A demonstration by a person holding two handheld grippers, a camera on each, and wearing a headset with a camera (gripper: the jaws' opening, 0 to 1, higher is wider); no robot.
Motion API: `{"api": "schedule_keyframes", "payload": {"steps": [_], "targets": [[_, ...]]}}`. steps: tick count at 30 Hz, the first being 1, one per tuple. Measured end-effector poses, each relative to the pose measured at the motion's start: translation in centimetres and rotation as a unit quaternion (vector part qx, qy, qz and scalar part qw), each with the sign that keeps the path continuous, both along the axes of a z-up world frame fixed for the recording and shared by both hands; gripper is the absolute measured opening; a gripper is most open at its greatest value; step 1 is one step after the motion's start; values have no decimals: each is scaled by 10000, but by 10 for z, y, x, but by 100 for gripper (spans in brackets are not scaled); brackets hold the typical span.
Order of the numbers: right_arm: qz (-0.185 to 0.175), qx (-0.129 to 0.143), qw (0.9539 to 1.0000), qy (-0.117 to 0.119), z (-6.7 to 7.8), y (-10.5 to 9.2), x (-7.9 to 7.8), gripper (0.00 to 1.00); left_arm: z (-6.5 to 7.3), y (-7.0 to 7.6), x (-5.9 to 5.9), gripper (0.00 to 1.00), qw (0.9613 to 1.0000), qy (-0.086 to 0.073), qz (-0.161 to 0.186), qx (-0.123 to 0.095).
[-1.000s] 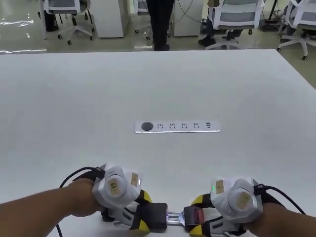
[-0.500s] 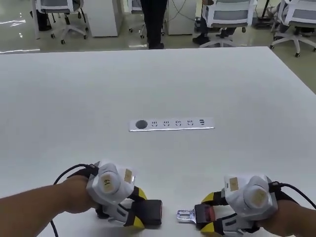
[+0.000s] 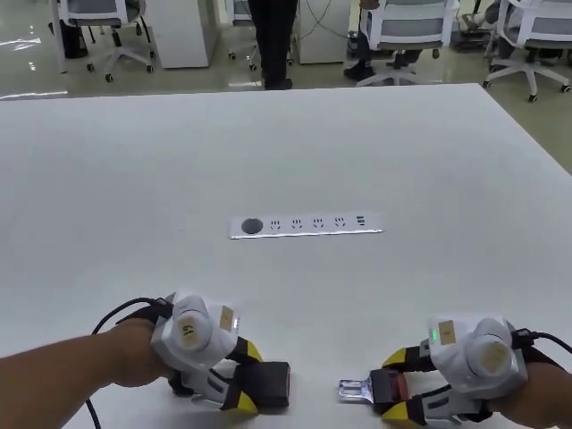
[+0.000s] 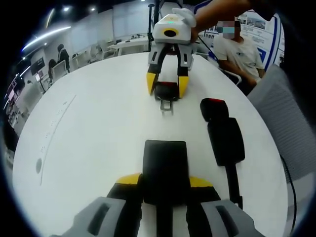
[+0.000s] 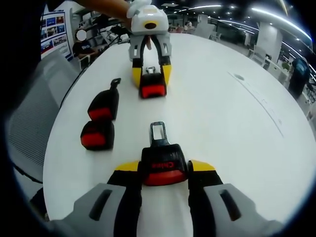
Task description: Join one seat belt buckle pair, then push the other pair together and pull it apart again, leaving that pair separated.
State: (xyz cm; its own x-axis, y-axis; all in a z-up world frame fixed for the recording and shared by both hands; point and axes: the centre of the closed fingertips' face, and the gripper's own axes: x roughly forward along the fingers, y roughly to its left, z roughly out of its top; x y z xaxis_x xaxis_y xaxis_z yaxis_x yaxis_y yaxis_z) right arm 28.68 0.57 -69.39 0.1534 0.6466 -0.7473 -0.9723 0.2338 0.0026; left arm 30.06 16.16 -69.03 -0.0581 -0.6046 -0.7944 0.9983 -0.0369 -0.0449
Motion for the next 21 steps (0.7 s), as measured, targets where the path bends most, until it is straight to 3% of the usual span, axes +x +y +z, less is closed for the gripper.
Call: {"api": "schedule_keyframes", "payload": {"steps": [21], "targets": [[-19, -46, 10000, 32, 4, -14, 1, 36, 3, -2, -4, 35, 10000, -9, -35, 27]]}}
